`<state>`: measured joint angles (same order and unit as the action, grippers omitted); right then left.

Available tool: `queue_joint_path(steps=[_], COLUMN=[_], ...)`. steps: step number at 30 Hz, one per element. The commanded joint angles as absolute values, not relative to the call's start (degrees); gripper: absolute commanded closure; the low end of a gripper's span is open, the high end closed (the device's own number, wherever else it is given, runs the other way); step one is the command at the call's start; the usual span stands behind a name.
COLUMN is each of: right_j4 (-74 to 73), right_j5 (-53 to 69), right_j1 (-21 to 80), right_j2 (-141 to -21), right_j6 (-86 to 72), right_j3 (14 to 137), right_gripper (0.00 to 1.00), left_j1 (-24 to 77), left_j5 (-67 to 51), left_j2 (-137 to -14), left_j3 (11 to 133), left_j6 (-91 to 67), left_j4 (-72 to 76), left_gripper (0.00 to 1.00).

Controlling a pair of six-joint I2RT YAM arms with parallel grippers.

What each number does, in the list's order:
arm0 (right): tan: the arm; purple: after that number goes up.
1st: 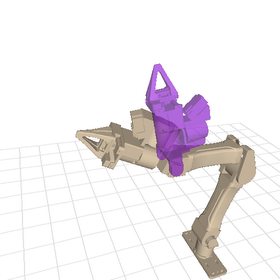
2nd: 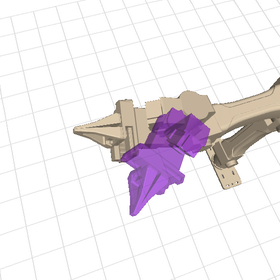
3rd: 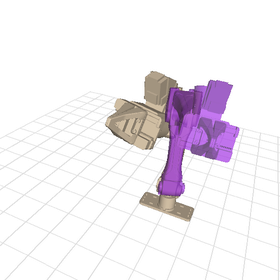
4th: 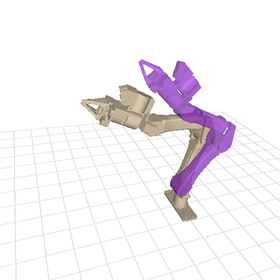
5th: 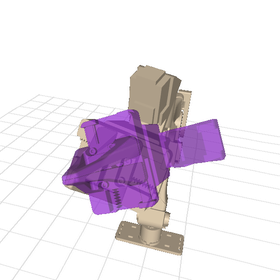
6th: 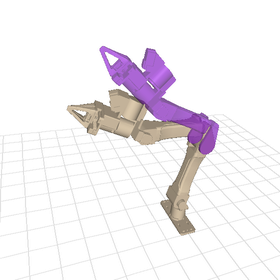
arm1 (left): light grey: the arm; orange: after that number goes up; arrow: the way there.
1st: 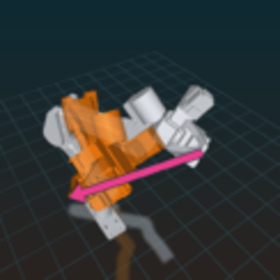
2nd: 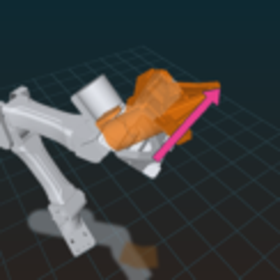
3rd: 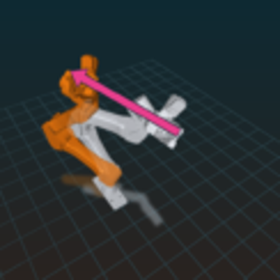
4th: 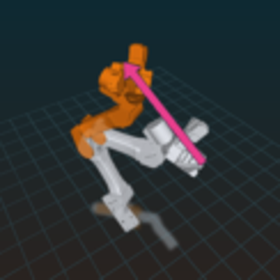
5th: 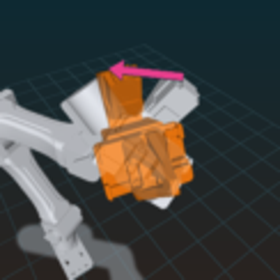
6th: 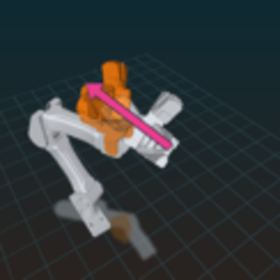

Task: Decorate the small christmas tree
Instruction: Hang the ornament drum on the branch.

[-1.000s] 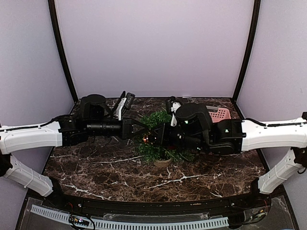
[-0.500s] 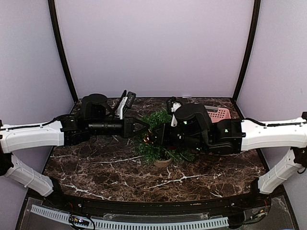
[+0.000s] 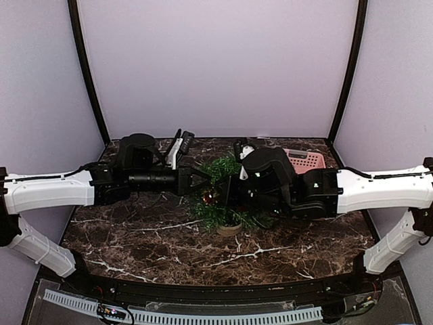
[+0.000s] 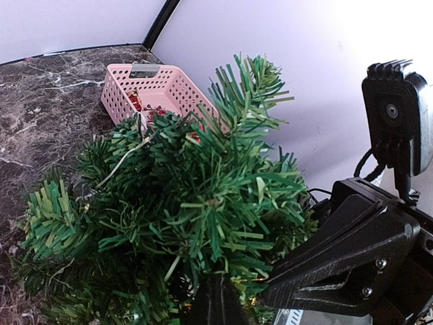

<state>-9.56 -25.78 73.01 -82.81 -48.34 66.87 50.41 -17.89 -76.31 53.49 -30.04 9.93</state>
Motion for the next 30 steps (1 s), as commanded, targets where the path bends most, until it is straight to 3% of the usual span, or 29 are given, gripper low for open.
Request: queue_joint_path(steps=[1, 30], right_j4=[-9.37, -9.49], right_j5=[-27.29, -28.0], right_j1=[72.82, 72.97], right_j2=[-83.61, -84.97], right_j6=[-48.68, -51.02], right_j3=[68.8, 67.83], right_gripper=[1.0, 1.0], left_j1=[50.19, 50.02], left_j5=[-17.06, -15.59], left_j2=[-76.42, -76.02], left_j3=[55.04, 52.21], left_j6=[-29.49, -29.44], left_j4=[10.99, 12.52], left_gripper=[1.0, 0.98])
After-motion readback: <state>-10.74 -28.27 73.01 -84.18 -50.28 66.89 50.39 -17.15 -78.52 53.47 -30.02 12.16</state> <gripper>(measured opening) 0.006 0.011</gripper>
